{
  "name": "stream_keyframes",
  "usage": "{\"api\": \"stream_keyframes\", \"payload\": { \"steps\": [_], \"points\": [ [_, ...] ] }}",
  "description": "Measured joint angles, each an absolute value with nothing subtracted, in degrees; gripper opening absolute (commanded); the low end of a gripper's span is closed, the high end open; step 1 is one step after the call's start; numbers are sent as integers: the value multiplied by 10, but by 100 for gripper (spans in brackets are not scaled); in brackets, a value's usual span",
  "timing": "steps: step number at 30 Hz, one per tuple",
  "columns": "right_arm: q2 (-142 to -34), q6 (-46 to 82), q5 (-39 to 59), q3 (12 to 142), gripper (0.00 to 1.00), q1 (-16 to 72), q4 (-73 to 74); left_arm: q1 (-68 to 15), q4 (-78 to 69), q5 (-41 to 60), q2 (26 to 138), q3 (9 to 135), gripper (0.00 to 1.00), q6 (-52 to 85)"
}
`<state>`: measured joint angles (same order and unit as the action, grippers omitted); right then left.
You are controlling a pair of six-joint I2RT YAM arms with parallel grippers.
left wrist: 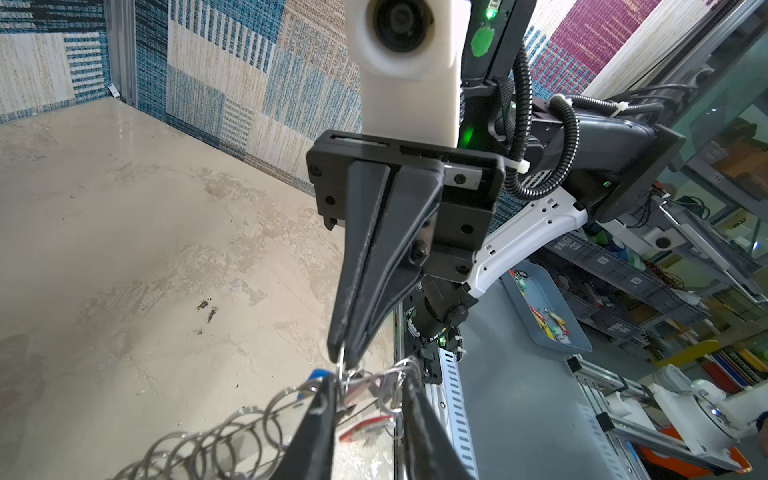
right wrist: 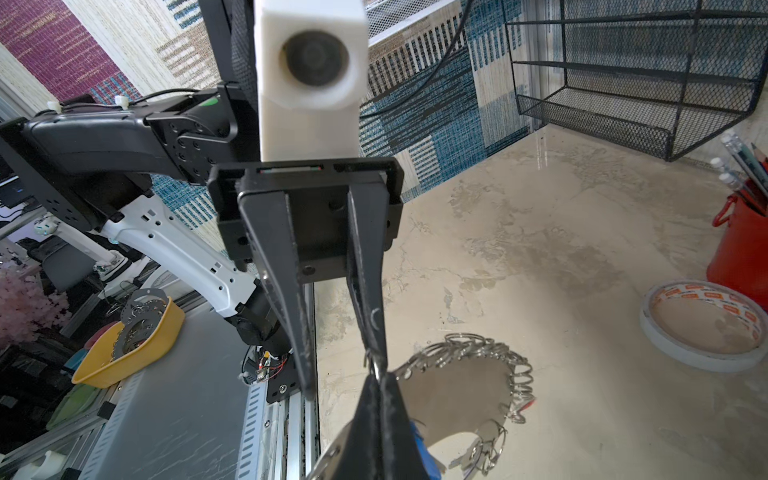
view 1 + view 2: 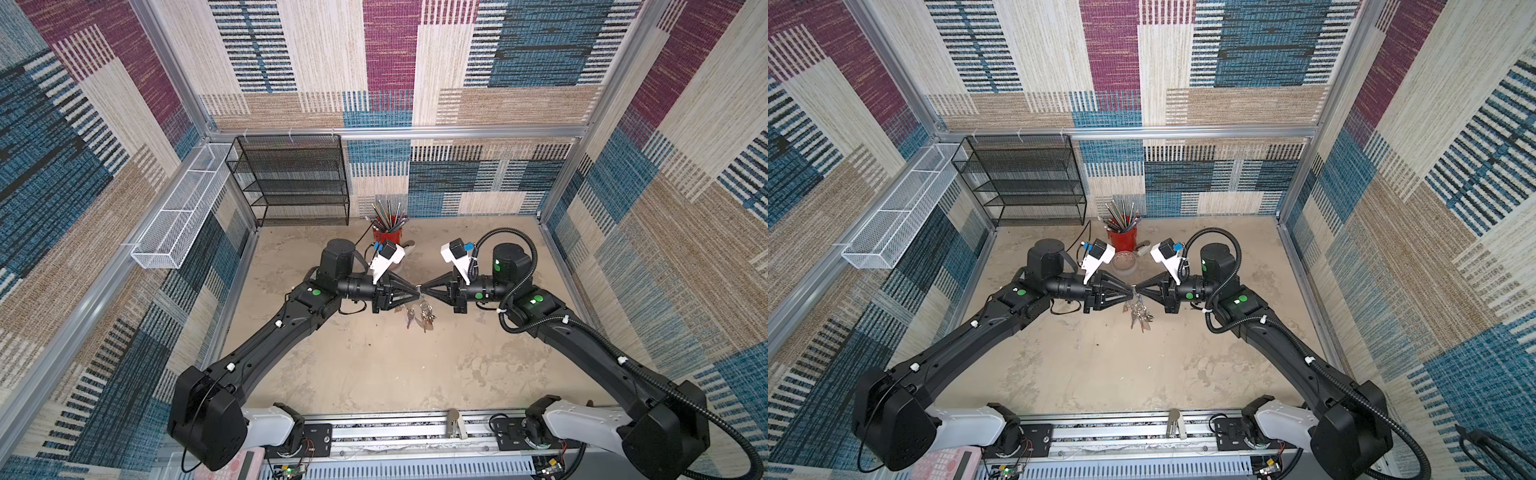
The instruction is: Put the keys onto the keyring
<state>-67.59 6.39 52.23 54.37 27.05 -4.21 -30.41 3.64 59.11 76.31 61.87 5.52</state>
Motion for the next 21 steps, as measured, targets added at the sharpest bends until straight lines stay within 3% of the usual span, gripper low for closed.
{"api": "stream_keyframes", "payload": {
  "steps": [6,15,21],
  "points": [
    [-677,59,519,544,0,274,-44,-304,81,593,773,639,30,31],
    [-683,55,520,544,0,283,-45,-304,113,590,788,660,20,18],
    [-688,48,516,544,0,285,-52,-301,127,587,800,666,2,17]
  ]
}}
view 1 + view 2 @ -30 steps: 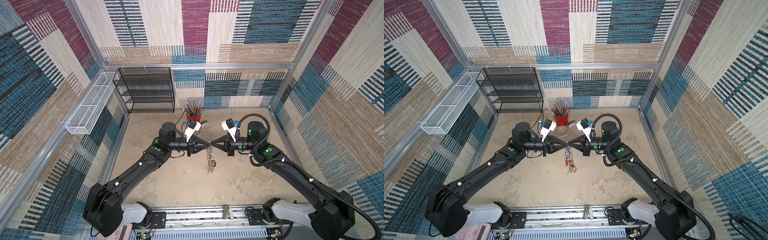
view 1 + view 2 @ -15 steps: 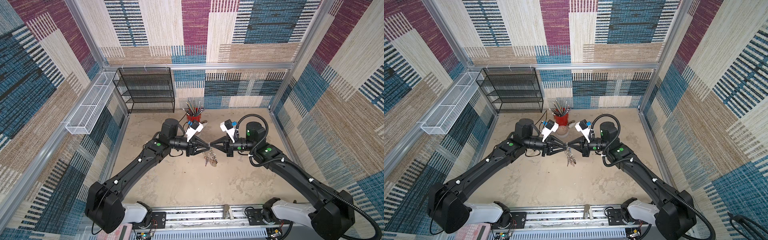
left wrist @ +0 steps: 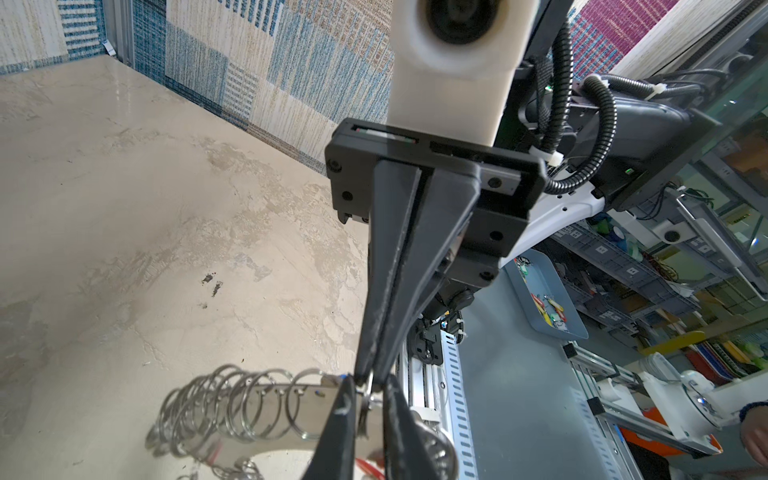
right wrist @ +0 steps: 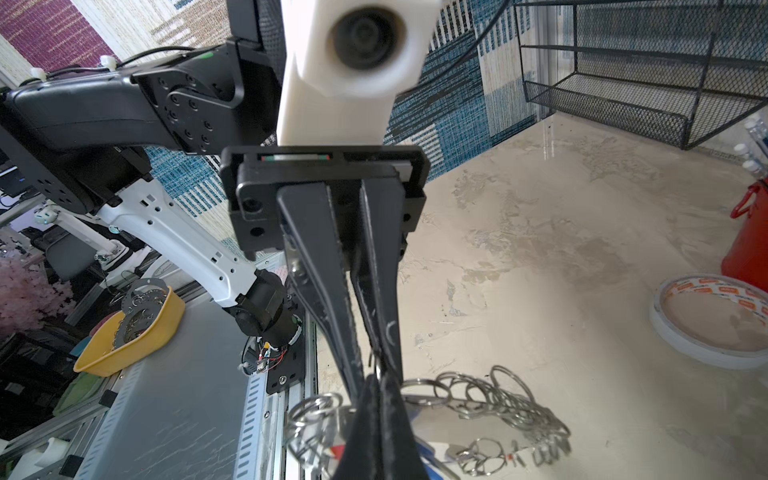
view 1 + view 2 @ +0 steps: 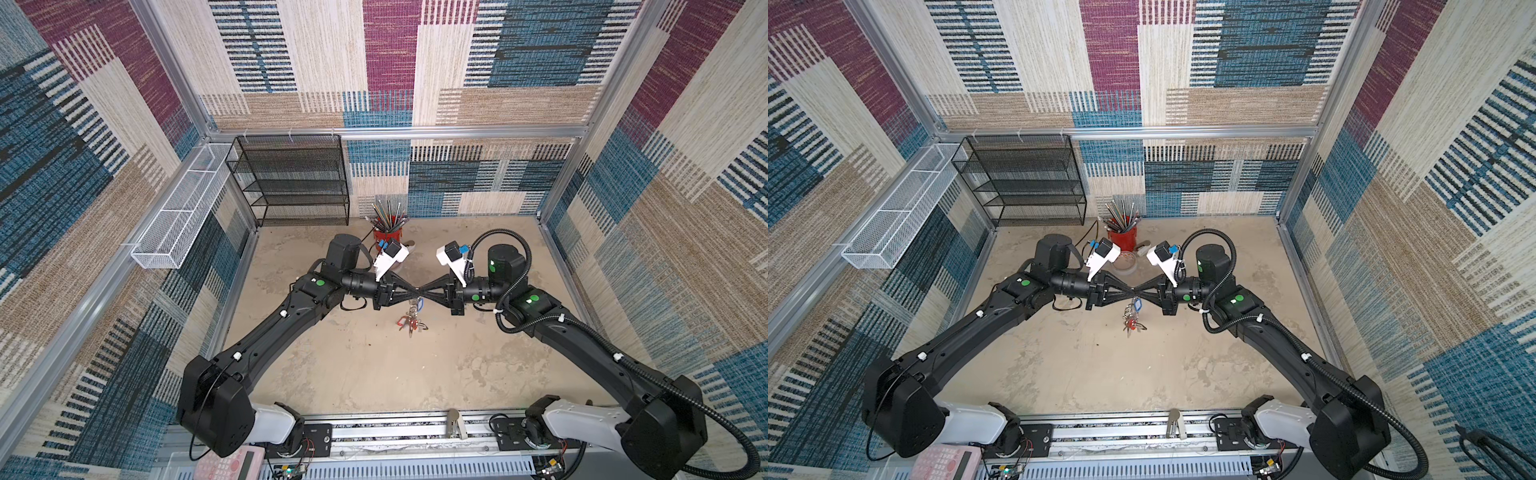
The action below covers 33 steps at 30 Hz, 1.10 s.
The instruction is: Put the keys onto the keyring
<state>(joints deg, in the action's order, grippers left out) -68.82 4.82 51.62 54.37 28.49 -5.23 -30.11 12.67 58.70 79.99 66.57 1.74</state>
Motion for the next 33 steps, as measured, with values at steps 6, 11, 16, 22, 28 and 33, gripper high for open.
{"api": "stream_keyframes", "payload": {
  "steps": [6,11,16,22,28,33],
  "points": [
    [-690,39,514,544,0,285,-54,-300,124,587,797,660,0,21],
    [-687,47,504,545,33,281,-59,-300,51,582,775,614,0,59],
    [-657,62,498,545,47,258,-38,-302,-37,569,754,565,0,113],
    [-642,79,489,525,53,250,-21,-302,-162,556,742,517,0,194],
    [-645,95,498,499,52,250,-9,-302,-310,538,743,477,0,285],
    [-657,103,519,494,53,253,5,-306,-391,524,744,462,0,335]
  ]
}}
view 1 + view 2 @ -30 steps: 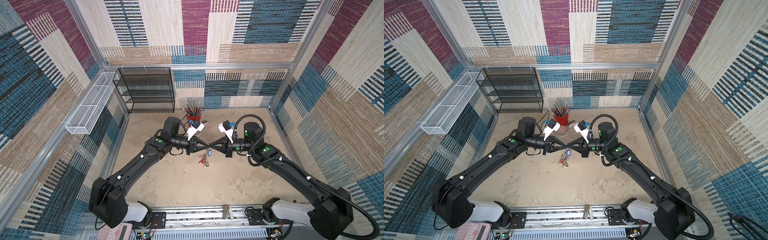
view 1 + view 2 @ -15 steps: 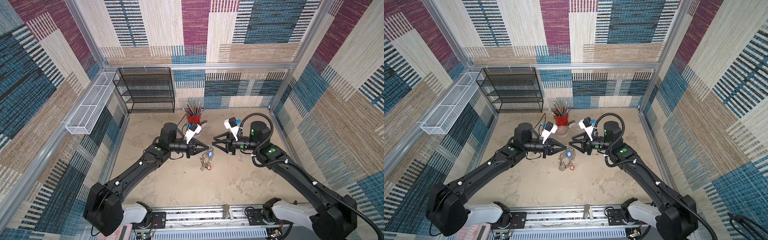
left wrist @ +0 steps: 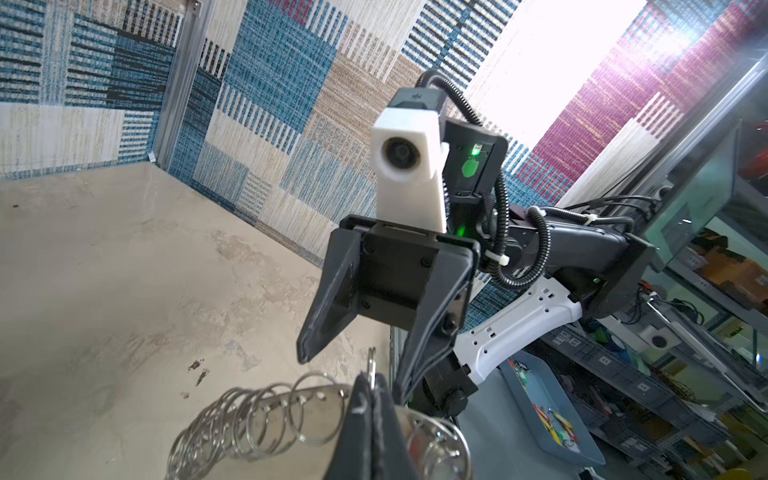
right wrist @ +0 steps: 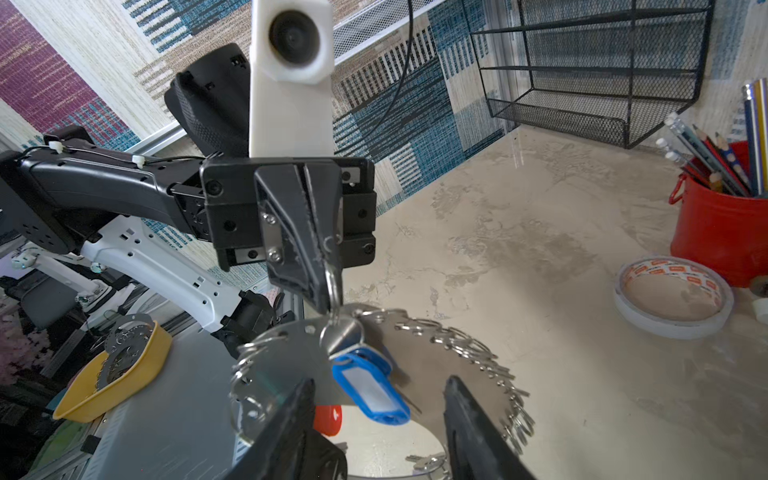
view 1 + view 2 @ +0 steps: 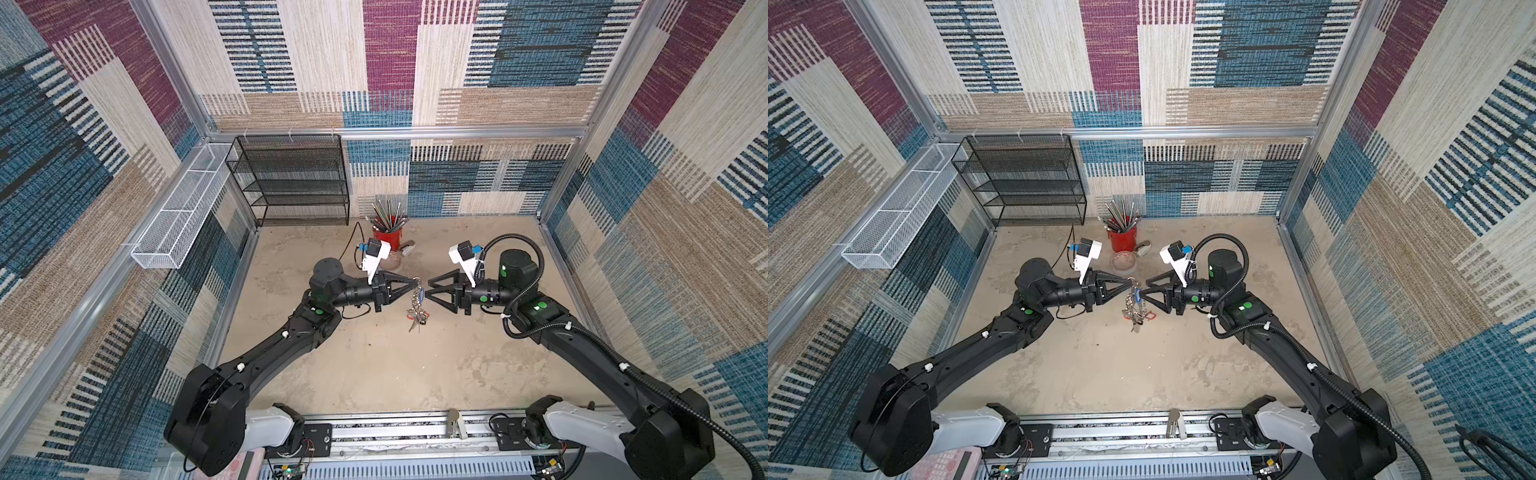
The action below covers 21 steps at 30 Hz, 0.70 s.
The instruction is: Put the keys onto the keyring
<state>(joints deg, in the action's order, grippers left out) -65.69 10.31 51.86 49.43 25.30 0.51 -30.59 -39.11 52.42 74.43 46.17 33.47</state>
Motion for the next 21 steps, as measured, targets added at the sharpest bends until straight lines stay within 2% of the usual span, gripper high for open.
{"api": "stream_keyframes", "payload": {
  "steps": [10,12,16,21],
  "points": [
    [-688,113,529,500,52,262,36,-319,-457,511,754,443,0,364],
    [-690,115,529,500,49,263,40,-321,-469,509,757,441,0,370],
    [-690,117,535,497,34,263,48,-322,-478,500,760,440,0,375],
    [-681,117,534,490,25,263,48,-323,-472,493,759,440,0,373]
  ]
}}
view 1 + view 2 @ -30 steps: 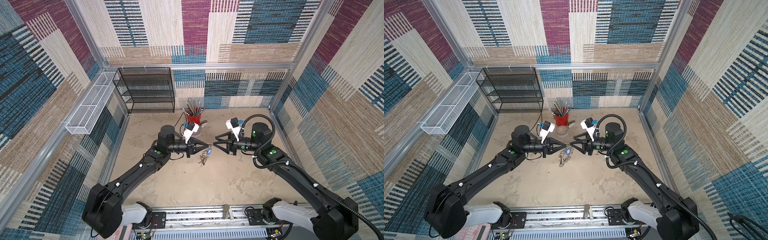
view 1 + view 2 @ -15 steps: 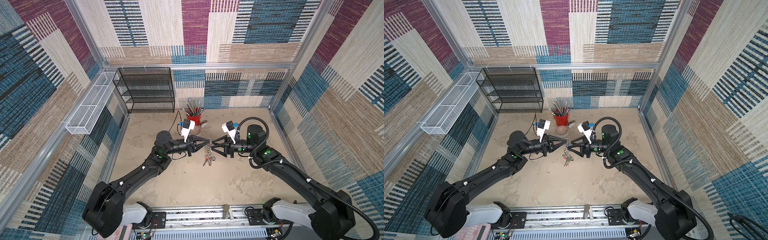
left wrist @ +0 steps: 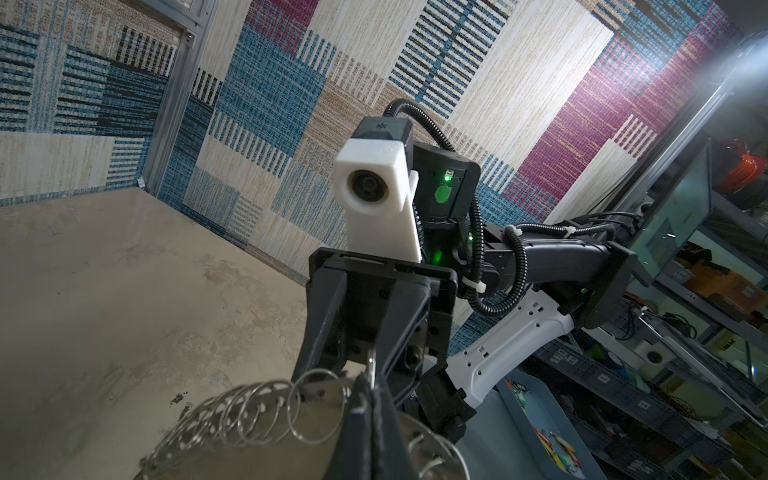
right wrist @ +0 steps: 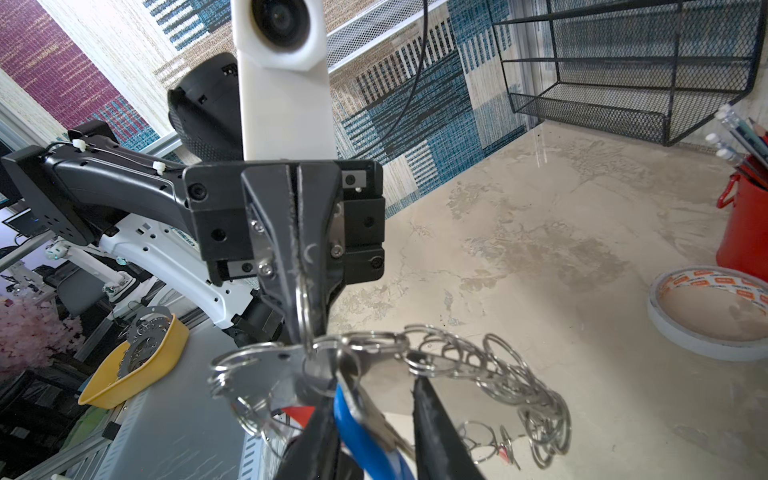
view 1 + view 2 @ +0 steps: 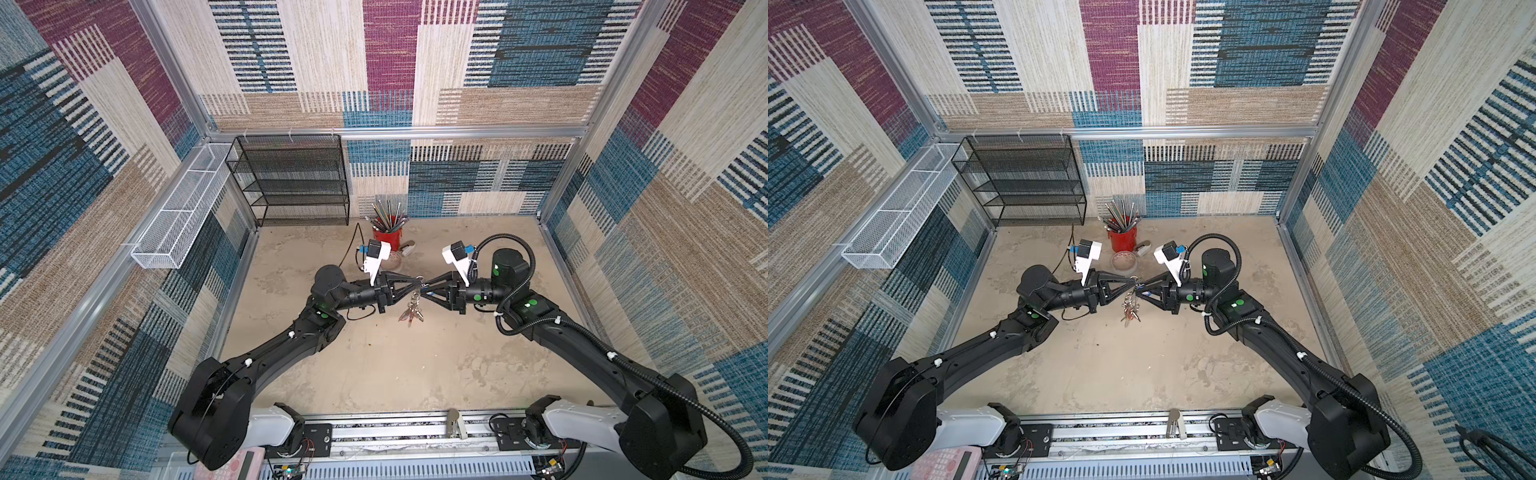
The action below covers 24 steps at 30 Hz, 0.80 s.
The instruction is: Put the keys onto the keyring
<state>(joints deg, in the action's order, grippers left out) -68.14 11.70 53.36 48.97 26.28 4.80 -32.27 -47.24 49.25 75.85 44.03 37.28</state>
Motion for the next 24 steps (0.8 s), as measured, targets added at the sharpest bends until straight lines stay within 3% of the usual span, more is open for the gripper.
{"api": "stream_keyframes", "payload": {
  "steps": [6,16,24],
  "points": [
    [-673,116,533,484,13,263,39,-322,-455,479,753,440,0,359],
    [-671,102,511,492,2,263,18,-314,-420,468,740,439,0,343],
    [-686,96,493,516,0,267,1,-314,-415,471,748,438,0,342]
  ]
}}
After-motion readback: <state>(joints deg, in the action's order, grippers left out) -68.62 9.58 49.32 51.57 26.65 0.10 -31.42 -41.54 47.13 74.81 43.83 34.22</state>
